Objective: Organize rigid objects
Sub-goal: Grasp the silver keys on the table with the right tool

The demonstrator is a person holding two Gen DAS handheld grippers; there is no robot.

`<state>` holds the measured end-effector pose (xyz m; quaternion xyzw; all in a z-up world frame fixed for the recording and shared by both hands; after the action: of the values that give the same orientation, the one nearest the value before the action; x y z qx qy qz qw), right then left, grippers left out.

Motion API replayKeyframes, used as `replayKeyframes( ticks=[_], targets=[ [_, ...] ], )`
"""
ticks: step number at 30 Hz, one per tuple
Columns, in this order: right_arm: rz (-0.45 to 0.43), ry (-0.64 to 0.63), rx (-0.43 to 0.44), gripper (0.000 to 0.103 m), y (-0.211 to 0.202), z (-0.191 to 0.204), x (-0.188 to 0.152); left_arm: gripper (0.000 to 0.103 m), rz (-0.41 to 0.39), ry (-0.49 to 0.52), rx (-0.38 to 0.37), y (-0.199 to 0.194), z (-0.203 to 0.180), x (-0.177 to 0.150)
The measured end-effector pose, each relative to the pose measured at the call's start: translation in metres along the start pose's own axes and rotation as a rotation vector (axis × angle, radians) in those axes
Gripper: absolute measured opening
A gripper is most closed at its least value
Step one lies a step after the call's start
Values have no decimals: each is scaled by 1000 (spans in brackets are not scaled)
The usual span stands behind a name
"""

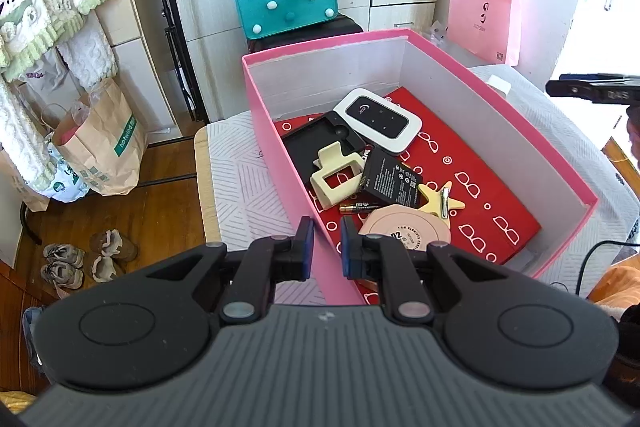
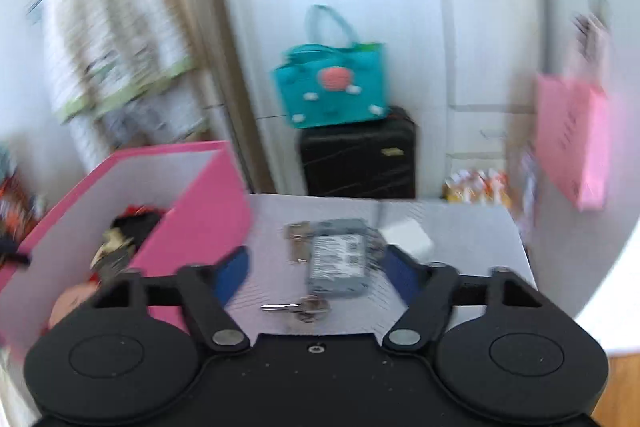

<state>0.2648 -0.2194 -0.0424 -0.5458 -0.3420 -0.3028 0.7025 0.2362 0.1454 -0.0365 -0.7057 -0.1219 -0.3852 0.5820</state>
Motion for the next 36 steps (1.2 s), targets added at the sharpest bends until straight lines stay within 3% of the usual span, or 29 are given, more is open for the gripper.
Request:
replayKeyframes(
  ticks=[4, 9, 13, 19, 21, 26, 27, 28, 31, 35, 36],
  targets=[
    [7, 73, 39, 48, 16, -16, -15, 12, -15, 10, 13, 1, -2, -1],
    [20, 12, 84, 34, 32, -4, -30, 13, -5, 7, 1, 1, -1, -1],
    [71, -13, 126, 34, 46, 10, -42, 13, -7, 18, 5, 0, -1, -1],
    [127, -101, 77, 39, 70, 16, -58, 13, -4, 22, -2, 0, 1, 0],
    [127, -86, 64, 46, 76, 12, -60, 13, -5, 22, -4, 0, 1, 0],
    [96, -137, 43, 49, 79, 15, -60, 13, -4, 23, -4, 1, 1, 0],
    [94, -162, 34, 48, 79, 17, -61, 13, -4, 21, -5, 1, 0, 0],
    [91, -203, 21, 38, 78, 21, -63, 13, -3, 20, -6, 1, 0, 0],
    [83, -269, 27, 29, 74, 30, -65, 13, -6, 22, -1, 0, 1, 0],
    [66, -263, 33, 24, 65, 31, -62, 13, -5, 19, 0, 0, 1, 0],
    [64, -247, 42, 17, 62, 30, -61, 13, -5, 19, 0, 0, 2, 0]
  ],
)
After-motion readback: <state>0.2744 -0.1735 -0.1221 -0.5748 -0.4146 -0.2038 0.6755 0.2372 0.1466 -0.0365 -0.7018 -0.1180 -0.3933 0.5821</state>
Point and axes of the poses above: each gripper's, at about its wrist camera, not at the fingertips, and y roughly the way its jaws point, z to its left, x to its top, the point moved 9 cm from there along y, roughly the way its jaws point, and after that the axes turned 3 degrees about -y, right-handed, at the moved point
